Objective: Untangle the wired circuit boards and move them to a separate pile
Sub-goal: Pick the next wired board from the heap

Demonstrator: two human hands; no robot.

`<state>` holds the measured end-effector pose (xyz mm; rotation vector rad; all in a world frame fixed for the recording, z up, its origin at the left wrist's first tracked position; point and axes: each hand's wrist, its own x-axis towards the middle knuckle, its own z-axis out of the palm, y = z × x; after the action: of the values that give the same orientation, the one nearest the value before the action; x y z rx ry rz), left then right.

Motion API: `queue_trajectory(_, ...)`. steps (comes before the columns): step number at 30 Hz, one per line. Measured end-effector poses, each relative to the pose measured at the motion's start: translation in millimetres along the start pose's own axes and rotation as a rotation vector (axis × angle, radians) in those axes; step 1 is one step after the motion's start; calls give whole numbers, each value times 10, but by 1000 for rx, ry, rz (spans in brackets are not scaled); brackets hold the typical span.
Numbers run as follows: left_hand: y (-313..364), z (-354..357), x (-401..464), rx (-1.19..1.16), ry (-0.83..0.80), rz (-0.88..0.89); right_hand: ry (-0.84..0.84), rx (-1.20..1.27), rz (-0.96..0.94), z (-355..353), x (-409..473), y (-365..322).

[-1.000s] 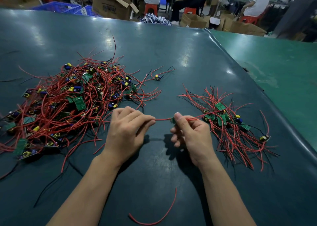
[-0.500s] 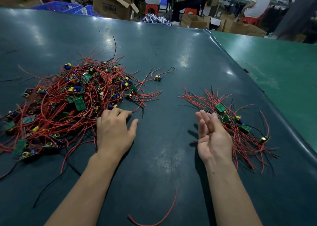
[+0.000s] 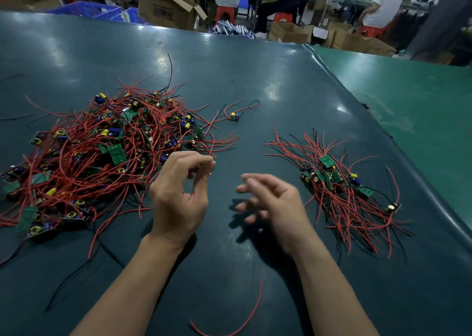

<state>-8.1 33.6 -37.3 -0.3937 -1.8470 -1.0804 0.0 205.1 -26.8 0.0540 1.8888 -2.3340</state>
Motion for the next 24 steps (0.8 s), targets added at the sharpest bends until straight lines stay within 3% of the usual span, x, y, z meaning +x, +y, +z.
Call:
queue_trajectory(4, 145, 81, -56, -269, -158, -32, -161, -265, -101, 51, -18, 89)
queue_trajectory(8, 175, 128, -109, -300, -257, -69, -5, -163, -155, 61, -1, 62)
queue_trajectory(13, 24, 120, -69, 65, -280, -149, 115, -72, -189, -13, 56, 38)
queue_trajectory(16, -91, 82, -50, 371, -275, -184, 113, -145, -190, 17, 66, 107)
queue_trajectory(19, -190, 23, -34, 706, -267, -327, 269, -313, -252, 19, 96, 172)
queue_trajectory(22, -274, -49, -15, 844, -329, -492, 374, -472, -294, -47, 124, 206)
queue_trajectory(24, -321, -72, -27, 908, -381, -483, 355, -482, -267, -58, 126, 218)
